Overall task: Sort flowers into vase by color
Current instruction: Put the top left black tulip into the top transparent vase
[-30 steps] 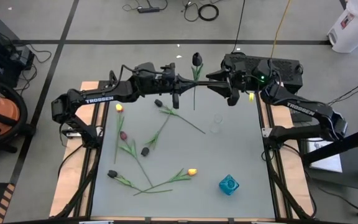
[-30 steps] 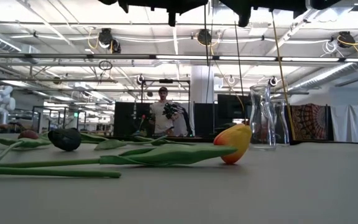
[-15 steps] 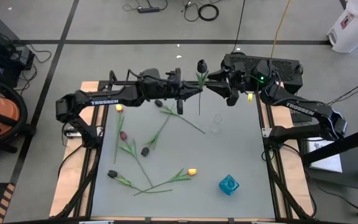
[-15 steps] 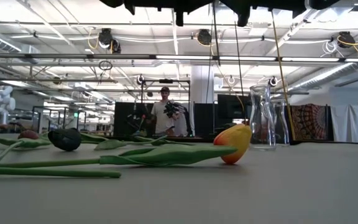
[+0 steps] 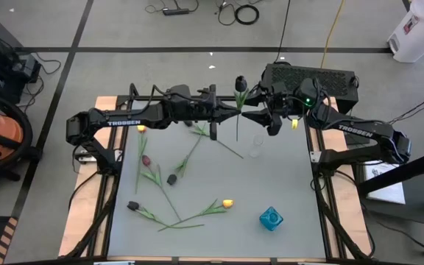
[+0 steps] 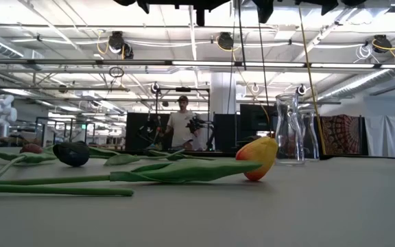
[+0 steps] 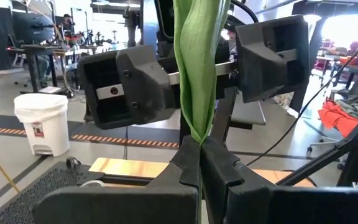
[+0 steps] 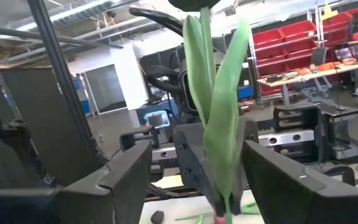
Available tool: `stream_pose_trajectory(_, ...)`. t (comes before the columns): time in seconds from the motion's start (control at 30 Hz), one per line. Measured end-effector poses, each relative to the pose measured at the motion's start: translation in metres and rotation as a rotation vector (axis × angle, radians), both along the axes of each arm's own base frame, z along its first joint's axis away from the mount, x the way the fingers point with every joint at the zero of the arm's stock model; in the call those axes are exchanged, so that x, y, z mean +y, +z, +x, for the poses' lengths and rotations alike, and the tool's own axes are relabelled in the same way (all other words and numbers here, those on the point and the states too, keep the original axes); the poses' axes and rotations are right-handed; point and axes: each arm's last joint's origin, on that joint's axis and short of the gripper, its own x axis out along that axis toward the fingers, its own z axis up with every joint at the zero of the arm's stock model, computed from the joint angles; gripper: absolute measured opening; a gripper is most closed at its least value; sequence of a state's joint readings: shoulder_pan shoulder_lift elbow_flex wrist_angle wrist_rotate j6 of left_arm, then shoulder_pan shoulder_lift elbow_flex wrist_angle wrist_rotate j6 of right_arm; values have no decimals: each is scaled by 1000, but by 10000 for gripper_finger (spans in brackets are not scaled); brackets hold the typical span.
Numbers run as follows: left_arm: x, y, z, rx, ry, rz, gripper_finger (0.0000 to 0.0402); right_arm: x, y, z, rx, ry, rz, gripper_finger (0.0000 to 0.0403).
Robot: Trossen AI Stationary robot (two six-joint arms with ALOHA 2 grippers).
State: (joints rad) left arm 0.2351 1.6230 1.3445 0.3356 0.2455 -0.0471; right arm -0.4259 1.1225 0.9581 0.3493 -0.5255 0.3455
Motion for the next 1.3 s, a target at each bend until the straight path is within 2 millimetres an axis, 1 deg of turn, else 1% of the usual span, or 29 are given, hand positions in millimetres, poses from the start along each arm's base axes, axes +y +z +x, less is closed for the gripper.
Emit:
stream_pose_trajectory(0.53, -23, 0, 4, 6, -62, -27, 1, 13, 0, 5, 1, 45, -11, 242)
stream_pose_trajectory(0.73, -26, 0, 5, 5, -60, -28, 1, 19, 0, 7, 0, 70, -13, 241)
stream_pose_trajectory(0.8, -25, 0, 5, 5, -57, -28, 1, 20, 0, 7, 0, 74, -13, 236)
stream_pose_trajectory(0.9, -25, 0, 5, 5, -56, -29, 1, 20, 0, 7, 0, 76, -13, 216)
stream_pose_trajectory(1.0, -25, 0, 5, 5, -56, -29, 2, 20, 0, 7, 0, 75, -13, 187)
stream_pose_trajectory(1.3, -25, 0, 5, 6, -56, -31, 2, 20, 0, 7, 0, 75, -14, 72)
